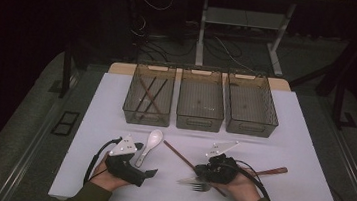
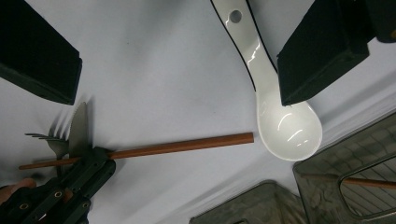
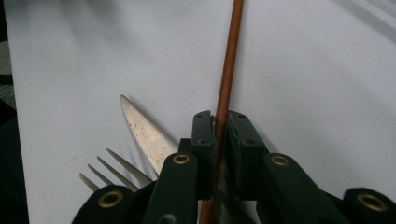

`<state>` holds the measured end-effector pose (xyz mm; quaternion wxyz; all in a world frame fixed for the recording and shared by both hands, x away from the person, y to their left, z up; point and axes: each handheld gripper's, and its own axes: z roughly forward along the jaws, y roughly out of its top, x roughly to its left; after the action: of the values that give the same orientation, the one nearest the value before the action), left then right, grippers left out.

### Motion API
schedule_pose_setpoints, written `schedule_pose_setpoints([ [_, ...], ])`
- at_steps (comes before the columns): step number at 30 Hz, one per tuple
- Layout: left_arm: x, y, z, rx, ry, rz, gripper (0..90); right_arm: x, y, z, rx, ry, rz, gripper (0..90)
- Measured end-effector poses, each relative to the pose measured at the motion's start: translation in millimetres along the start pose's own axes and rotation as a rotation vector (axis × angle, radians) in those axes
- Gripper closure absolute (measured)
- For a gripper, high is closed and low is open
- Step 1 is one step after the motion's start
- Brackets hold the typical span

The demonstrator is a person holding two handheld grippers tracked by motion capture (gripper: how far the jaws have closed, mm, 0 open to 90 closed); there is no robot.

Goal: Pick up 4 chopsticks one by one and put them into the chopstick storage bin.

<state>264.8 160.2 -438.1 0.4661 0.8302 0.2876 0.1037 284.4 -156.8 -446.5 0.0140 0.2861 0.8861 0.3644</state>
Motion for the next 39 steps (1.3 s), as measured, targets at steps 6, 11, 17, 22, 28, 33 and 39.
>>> schedule_pose_setpoints([
  [6, -0.1, 0.0, 0.0, 0.0, 0.001, 0.0, 0.0, -0.6, 0.2, -0.3, 0.004, -0.008, 0.006, 83.4],
  [11, -0.2, 0.0, 0.0, 0.0, 0.0, 0.0, 0.0, -1.2, 0.3, -0.8, 0.006, -0.01, 0.01, 84.1],
  [17, -0.1, 0.0, 0.0, 0.001, -0.001, 0.002, 0.0, -2.2, 0.7, -3.2, 0.005, -0.011, 0.006, 84.3],
  [22, -0.1, 0.0, 0.0, 0.002, 0.0, 0.002, 0.0, -3.2, 1.5, -7.1, -0.007, -0.011, -0.001, 84.4],
  [28, -0.1, 0.0, 0.1, 0.002, -0.002, 0.003, 0.0, -4.6, 2.3, -12.5, -0.019, -0.005, -0.002, 84.4],
  [33, -0.2, 0.0, 0.1, 0.003, -0.004, 0.005, 0.0, -6.9, 2.5, -18.5, -0.036, -0.007, 0.001, 84.4],
  [39, -0.1, 0.0, 0.2, 0.004, -0.005, 0.004, 0.0, -10.1, 2.6, -26.2, -0.057, -0.006, 0.007, 84.4],
])
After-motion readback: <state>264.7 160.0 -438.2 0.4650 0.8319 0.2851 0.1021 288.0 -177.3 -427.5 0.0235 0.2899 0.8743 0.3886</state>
